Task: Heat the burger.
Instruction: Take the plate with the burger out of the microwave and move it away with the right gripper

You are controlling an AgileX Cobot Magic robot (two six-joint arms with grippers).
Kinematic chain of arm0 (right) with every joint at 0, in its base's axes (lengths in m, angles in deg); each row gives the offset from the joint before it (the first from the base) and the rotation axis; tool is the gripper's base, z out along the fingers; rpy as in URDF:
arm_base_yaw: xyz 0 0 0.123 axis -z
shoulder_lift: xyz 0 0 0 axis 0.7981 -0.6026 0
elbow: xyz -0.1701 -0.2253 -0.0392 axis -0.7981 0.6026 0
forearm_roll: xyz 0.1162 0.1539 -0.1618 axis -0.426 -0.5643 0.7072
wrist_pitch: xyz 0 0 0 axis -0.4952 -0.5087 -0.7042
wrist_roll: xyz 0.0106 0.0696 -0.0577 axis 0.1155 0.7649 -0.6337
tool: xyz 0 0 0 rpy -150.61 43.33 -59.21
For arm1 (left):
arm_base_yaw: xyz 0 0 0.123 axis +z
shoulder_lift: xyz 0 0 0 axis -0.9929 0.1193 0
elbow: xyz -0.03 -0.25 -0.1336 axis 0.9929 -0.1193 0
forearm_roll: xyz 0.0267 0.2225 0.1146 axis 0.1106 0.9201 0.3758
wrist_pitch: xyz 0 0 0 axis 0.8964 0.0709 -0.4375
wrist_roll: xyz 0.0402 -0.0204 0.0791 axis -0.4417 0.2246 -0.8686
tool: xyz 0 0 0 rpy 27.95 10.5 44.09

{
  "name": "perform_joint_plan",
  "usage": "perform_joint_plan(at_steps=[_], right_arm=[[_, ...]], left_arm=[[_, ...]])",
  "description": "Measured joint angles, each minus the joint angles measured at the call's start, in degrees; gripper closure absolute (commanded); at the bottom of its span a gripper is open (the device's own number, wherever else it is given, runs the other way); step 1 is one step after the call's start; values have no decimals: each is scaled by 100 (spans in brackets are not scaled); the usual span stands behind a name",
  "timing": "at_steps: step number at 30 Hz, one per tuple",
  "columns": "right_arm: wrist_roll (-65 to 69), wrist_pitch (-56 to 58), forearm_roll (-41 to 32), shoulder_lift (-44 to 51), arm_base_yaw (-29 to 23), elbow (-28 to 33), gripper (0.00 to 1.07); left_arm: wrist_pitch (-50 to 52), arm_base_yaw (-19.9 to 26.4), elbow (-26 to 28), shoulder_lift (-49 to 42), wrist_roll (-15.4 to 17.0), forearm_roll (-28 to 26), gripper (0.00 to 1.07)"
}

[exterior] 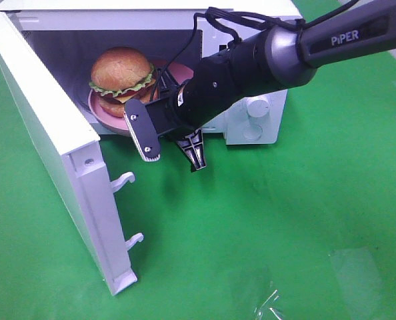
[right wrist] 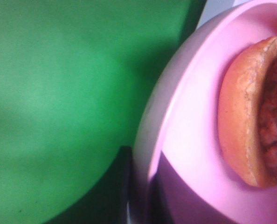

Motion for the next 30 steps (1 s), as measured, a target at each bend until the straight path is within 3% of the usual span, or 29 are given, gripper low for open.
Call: perform_joint_plan(at_steps=[18, 30], right_arm=[[-80, 0, 97, 785, -46, 653, 107], [-80, -126, 155, 1346, -69, 1427, 107]], left_arm=[[0, 0, 0, 0, 0, 0, 9], [0, 0, 0, 0, 0, 0, 9]])
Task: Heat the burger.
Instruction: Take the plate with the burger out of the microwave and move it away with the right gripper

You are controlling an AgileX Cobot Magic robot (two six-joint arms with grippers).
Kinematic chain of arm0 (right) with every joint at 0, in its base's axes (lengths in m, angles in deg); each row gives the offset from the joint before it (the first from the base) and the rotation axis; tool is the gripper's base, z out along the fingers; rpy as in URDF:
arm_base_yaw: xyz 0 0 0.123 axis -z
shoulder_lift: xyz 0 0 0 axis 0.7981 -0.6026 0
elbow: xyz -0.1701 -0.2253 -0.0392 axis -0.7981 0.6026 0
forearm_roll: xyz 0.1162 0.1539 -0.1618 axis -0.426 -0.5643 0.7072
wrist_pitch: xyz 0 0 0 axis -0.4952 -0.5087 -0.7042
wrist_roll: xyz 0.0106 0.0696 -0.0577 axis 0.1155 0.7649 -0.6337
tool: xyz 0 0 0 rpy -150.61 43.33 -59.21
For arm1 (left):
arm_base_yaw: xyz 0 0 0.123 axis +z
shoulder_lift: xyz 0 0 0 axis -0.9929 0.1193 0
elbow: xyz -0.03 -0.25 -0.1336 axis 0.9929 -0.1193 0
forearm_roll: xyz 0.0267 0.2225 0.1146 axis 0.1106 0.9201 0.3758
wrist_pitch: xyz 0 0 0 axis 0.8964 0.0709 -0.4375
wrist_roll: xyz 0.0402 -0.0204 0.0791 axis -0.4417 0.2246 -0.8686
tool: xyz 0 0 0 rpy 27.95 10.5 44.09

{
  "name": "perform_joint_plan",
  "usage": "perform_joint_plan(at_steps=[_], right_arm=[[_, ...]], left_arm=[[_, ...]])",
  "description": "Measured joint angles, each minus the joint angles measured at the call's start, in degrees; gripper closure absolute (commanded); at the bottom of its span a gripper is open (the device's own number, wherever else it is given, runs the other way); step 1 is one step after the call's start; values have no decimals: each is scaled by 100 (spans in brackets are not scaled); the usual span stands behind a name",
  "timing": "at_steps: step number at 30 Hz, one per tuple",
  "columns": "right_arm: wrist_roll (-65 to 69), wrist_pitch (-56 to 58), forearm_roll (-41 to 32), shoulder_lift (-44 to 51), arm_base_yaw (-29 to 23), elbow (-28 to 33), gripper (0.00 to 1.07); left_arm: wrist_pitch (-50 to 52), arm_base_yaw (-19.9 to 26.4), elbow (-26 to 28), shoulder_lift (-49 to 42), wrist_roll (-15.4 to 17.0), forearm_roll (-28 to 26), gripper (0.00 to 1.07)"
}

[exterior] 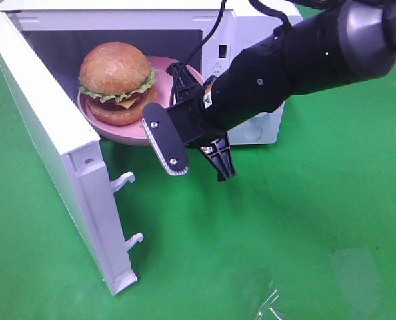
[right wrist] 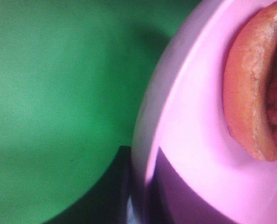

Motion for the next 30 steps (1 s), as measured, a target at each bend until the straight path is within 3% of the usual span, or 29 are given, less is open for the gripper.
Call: perform_joint_plan(at_steps=[19, 21, 30], right_arm=[[40, -92, -86, 1186, 0, 1501, 107], [183, -80, -109, 1581, 6, 1868, 107], [361, -80, -138, 2343, 17, 2521, 107]], left_arm=[[0, 0, 0, 0, 0, 0, 9], [0, 0, 0, 0, 0, 0, 9], [0, 0, 0, 0, 0, 0, 9]])
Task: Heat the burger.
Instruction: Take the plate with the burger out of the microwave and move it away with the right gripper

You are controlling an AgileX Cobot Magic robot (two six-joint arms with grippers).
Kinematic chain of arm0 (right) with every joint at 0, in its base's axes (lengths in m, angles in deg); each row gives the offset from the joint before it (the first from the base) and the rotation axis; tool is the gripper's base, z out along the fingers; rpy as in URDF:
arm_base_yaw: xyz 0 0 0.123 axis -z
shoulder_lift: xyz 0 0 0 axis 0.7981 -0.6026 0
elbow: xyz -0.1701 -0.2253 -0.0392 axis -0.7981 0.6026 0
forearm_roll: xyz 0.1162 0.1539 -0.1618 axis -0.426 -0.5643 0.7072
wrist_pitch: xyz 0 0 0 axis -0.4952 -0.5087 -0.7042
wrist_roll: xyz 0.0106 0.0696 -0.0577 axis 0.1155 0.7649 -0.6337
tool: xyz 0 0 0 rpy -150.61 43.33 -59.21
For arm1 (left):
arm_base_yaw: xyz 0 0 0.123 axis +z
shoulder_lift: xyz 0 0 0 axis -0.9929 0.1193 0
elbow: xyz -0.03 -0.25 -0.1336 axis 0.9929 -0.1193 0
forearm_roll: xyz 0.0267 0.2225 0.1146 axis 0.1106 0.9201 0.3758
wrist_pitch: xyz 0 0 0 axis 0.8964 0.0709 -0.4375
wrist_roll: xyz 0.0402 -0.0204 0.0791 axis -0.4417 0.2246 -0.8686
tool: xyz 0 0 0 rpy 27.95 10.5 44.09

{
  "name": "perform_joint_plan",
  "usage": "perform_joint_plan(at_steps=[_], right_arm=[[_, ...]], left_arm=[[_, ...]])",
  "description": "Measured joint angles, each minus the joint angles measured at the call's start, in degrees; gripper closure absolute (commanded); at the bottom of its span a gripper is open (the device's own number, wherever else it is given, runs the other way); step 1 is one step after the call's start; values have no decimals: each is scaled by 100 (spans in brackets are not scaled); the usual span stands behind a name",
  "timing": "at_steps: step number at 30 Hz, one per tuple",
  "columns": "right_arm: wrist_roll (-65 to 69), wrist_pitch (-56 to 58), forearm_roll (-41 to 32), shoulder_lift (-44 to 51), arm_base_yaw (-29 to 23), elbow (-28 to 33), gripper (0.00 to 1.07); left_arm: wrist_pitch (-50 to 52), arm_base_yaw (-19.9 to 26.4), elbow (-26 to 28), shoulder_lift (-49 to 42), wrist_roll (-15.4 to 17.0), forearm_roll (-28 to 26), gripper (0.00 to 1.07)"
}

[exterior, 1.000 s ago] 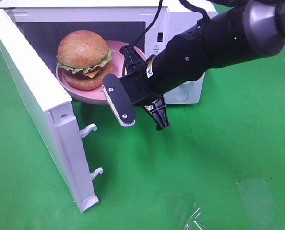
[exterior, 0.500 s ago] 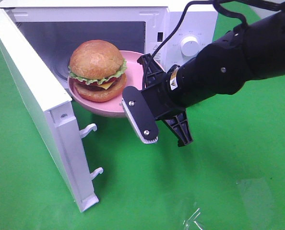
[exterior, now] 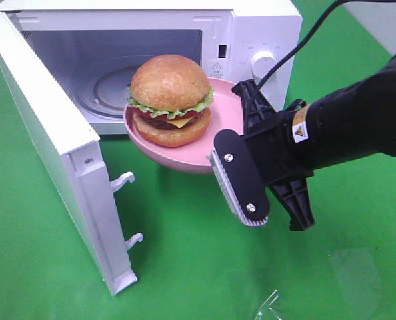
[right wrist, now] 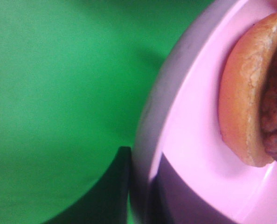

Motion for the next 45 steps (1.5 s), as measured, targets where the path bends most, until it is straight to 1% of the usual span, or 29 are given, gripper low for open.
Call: perform_joint_plan(at_steps=[2, 7, 9, 10, 11, 14, 15, 16, 18, 19, 20, 21, 22, 23, 25, 27, 29, 30, 31, 32, 33, 34, 35, 36, 37, 38, 39, 44, 45], right_arm=[[103, 126, -6, 510, 34, 298, 107], [252, 292, 40, 905, 40, 510, 107], [539, 613, 327, 1484, 40, 716, 107], [539, 613, 327, 1484, 40, 716, 107], [733, 825, 521, 1736, 40, 791, 107], [859, 917, 607, 1845, 40, 819, 107], [1089, 1129, 831, 2080, 40, 888, 107], [1089, 1129, 831, 2080, 40, 888, 107], [1656, 1684, 1226, 2561, 40, 905, 107], [1656, 1684, 1226, 2561, 40, 905, 107], [1960, 1931, 1438, 2762, 40, 905, 107], [1960, 1931, 1438, 2762, 40, 905, 107], [2315, 2183, 1667, 2945, 40, 905, 107], [2315, 2183, 1667, 2945, 40, 905, 107], [2939, 2659, 1982, 3174, 40, 905, 107], [2939, 2659, 1982, 3174, 40, 905, 107], [3971, 3317, 2447, 3283, 40, 905, 107], [3971, 3317, 2447, 3283, 40, 905, 107], [4498, 3661, 2681, 3283, 40, 905, 107], [4498, 3661, 2681, 3283, 40, 905, 107], [4956, 3913, 2848, 3283, 40, 905, 107], [4956, 3913, 2848, 3283, 40, 905, 107], [5392, 4045, 3002, 3283, 40, 905, 107], [5392, 4045, 3002, 3283, 40, 905, 107], [5793, 4120, 3151, 3283, 40, 905, 107], [5793, 4120, 3151, 3283, 40, 905, 107], [6182, 4194, 3260, 3283, 40, 905, 107], [6910, 4463, 3346, 3283, 40, 905, 107], [7340, 4589, 3375, 3283, 40, 905, 107]], left_arm=[[0, 0, 0, 0, 0, 0, 9], [0, 0, 0, 0, 0, 0, 9], [0, 0, 0, 0, 0, 0, 9], [0, 0, 0, 0, 0, 0, 9], [0, 0, 0, 0, 0, 0, 9], [0, 0, 0, 0, 0, 0, 9], [0, 0, 0, 0, 0, 0, 9], [0, 0, 0, 0, 0, 0, 9], [0, 0, 0, 0, 0, 0, 9], [0, 0, 0, 0, 0, 0, 9], [0, 0, 0, 0, 0, 0, 9], [0, 0, 0, 0, 0, 0, 9], [0, 0, 0, 0, 0, 0, 9], [0, 0, 0, 0, 0, 0, 9], [0, 0, 0, 0, 0, 0, 9], [0, 0, 0, 0, 0, 0, 9], [0, 0, 0, 0, 0, 0, 9], [0, 0, 0, 0, 0, 0, 9], [0, 0, 0, 0, 0, 0, 9], [0, 0, 0, 0, 0, 0, 9], [0, 0, 0, 0, 0, 0, 9], [0, 0, 0, 0, 0, 0, 9], [0, 0, 0, 0, 0, 0, 9], [0, 0, 0, 0, 0, 0, 9], [0, 0, 0, 0, 0, 0, 9], [0, 0, 0, 0, 0, 0, 9], [0, 0, 0, 0, 0, 0, 9], [0, 0, 0, 0, 0, 0, 9], [0, 0, 0, 0, 0, 0, 9]])
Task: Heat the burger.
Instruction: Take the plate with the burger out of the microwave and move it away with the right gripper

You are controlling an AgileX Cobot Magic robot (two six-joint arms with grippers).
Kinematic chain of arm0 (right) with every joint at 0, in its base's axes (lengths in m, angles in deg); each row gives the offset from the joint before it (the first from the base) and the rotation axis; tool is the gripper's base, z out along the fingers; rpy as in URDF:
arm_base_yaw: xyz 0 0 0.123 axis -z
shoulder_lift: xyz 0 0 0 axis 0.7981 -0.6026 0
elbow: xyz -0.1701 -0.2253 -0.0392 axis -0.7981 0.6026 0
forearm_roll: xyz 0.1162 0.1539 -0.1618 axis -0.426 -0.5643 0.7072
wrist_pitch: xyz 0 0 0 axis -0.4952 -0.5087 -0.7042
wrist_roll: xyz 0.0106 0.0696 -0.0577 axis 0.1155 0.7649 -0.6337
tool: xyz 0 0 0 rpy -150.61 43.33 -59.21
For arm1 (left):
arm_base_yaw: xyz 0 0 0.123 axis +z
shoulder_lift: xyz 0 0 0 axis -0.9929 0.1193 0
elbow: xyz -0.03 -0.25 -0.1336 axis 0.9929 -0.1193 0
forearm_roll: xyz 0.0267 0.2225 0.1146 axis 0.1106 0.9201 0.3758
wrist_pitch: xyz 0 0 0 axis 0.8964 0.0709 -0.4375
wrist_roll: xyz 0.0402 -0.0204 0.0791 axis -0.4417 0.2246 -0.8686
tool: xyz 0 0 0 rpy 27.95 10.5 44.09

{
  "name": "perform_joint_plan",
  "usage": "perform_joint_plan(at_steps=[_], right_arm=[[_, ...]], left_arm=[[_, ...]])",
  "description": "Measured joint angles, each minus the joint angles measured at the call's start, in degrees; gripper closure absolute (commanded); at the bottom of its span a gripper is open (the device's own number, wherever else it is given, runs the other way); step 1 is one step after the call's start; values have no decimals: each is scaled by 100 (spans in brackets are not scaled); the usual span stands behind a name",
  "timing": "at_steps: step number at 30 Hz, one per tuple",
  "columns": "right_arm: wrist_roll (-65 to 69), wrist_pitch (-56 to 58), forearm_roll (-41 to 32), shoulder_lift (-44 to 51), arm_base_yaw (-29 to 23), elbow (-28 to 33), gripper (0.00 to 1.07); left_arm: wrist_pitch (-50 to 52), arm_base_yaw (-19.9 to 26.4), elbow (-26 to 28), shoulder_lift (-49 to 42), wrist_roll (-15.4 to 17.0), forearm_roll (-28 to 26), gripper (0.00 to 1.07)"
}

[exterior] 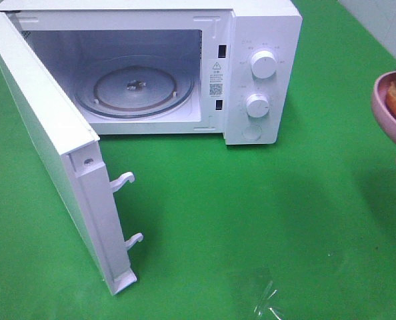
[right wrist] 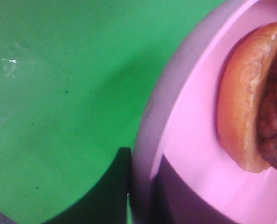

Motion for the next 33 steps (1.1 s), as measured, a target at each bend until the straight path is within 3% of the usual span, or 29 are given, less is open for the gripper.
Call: perform_joint_plan(at_steps=[9, 25, 33], right_arm=[[1662, 407, 372, -367, 0, 0, 107], [4750, 183, 682, -2481, 0, -6, 107], [5409, -223, 728, -3386, 6, -11, 107]], left_arm=[[0, 0, 0, 0, 0, 0, 9], [0, 0, 0, 0, 0, 0, 9], [0, 0, 0, 0, 0, 0, 9]])
